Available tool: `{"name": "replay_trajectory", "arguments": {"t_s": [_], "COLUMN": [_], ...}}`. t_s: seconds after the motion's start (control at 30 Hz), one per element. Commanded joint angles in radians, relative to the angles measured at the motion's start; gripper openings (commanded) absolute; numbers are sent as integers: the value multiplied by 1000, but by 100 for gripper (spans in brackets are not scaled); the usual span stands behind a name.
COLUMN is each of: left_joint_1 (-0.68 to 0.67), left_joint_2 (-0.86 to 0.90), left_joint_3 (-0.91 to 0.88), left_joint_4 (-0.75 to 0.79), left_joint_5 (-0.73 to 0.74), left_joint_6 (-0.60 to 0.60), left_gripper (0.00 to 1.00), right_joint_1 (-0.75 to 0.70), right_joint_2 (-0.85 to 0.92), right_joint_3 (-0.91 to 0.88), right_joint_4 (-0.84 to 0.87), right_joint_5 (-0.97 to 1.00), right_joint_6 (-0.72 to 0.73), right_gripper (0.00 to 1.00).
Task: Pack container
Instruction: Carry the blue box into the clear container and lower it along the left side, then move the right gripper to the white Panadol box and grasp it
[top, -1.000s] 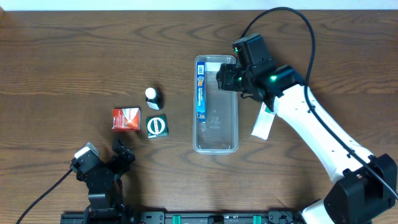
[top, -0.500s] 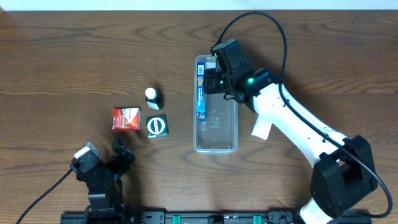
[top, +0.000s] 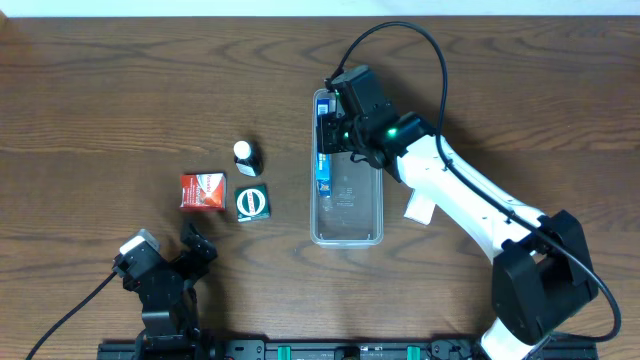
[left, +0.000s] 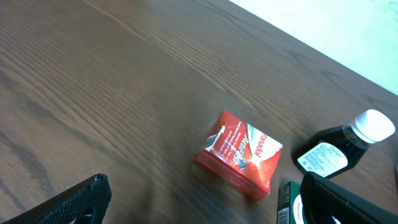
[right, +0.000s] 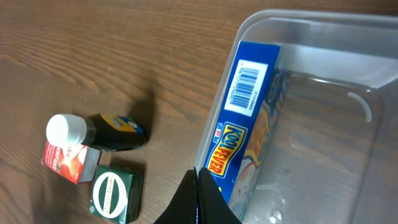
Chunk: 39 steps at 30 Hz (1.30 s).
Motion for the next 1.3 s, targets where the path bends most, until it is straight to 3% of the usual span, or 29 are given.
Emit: {"name": "replay_trajectory", "arguments": {"t_s": [0.0, 0.3, 0.57, 0.67, 0.73, 0.77, 0.8, 0.87, 1.1, 1.27], "left_joint_1": [7, 7, 7, 7, 7, 7, 7, 7, 7, 7], "left_joint_2": [-6, -6, -6, -6, -6, -6, -6, -6, -6, -6], "left_joint_3": [-18, -18, -18, -18, -18, -18, -18, -18, -18, -18], "left_joint_4": [-2, -2, -2, -2, -2, -2, -2, -2, -2, -2], "left_joint_5": [-6, -6, -6, -6, -6, -6, -6, -6, -6, -6], "left_joint_6": [13, 13, 13, 13, 13, 13, 13, 13, 13, 13], "left_gripper": [98, 98, 98, 98, 98, 98, 98, 98, 98, 98], "right_joint_1": [15, -42, -163, -203, -220, -226, -229, -229, -238, -251], "right_joint_2": [12, -38, -232, -285, -291, -290, -283, -266, -195, -142], "right_joint_3": [0, 0, 0, 0, 0, -1, -5, -19, -124, -225], "right_joint_4": [3, -55, -312, -418, -485, -515, -546, -591, -583, -483], "right_joint_5": [-5, -5, 106, 144, 170, 185, 207, 252, 300, 282], "right_joint_6": [-15, -24, -56, -54, -20, -5, 13, 55, 154, 165], "right_gripper": [1, 1, 1, 20, 25, 34, 53, 63, 70, 73]}}
